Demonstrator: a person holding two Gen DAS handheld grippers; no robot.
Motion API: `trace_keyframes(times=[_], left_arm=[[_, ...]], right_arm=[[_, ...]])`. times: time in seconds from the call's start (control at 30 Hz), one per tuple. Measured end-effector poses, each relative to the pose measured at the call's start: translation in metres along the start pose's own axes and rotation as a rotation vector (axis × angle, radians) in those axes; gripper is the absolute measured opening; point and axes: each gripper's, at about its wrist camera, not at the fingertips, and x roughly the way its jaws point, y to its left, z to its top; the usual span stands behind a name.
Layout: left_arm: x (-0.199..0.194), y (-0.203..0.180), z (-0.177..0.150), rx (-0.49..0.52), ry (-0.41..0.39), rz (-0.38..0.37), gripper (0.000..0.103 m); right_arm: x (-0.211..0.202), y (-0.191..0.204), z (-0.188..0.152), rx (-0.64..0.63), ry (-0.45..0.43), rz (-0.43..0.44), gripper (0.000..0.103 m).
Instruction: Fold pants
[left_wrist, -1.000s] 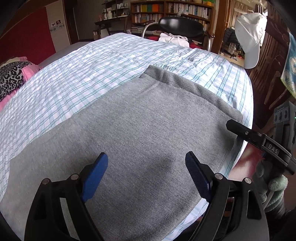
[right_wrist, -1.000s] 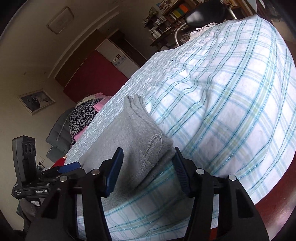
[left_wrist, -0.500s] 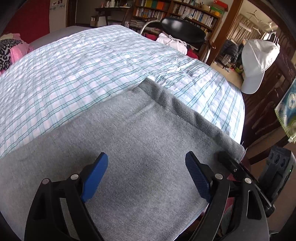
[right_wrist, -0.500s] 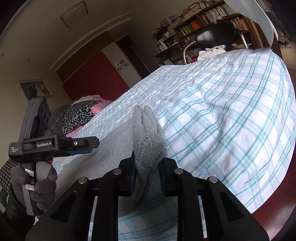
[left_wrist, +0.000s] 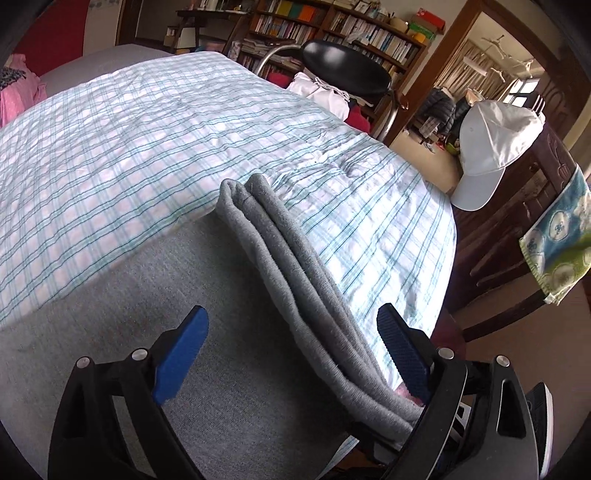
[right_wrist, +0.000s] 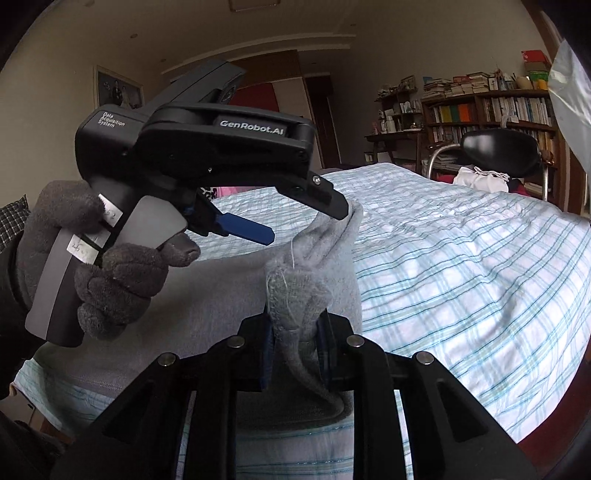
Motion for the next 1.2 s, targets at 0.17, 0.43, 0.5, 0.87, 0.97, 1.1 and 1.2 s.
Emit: trace_keyframes(times=[0.17, 0.43, 0.5, 0.87, 0.97, 1.1, 1.2], left_arm=[[-0.001, 0.002, -0.002, -0.006, 0.008, -0.011, 0.092], [0.011, 0.016, -0.007, -0.034, 0.041, -0.010, 0.090], [0.011, 0.018, -0.008, -0.036, 0.036, -0.019, 0.075], [-0.020, 0.033, -0.017, -0.046, -0.034, -0.009, 0.024], [-0.037, 0.039, -0.023, -0.052, -0.062, 0.004, 0.023], [-0.060, 0.055, -0.035, -0.085, -0.100, 0.019, 0.023], [-0.079, 0.068, -0.047, -0.106, -0.128, 0.042, 0.023]], right_arm=[[0.005, 0.017, -0.003, -0.041, 0.012, 0.032, 0.020], [0.011, 0.026, -0.004, -0.067, 0.020, 0.043, 0.020], [0.011, 0.024, -0.003, -0.067, 0.021, 0.043, 0.020], [0.014, 0.026, 0.004, -0.099, 0.015, 0.124, 0.020], [0.015, 0.034, 0.007, -0.129, 0.011, 0.154, 0.020], [0.018, 0.050, 0.008, -0.179, 0.014, 0.195, 0.020], [0.021, 0.064, 0.007, -0.215, 0.025, 0.234, 0.020]])
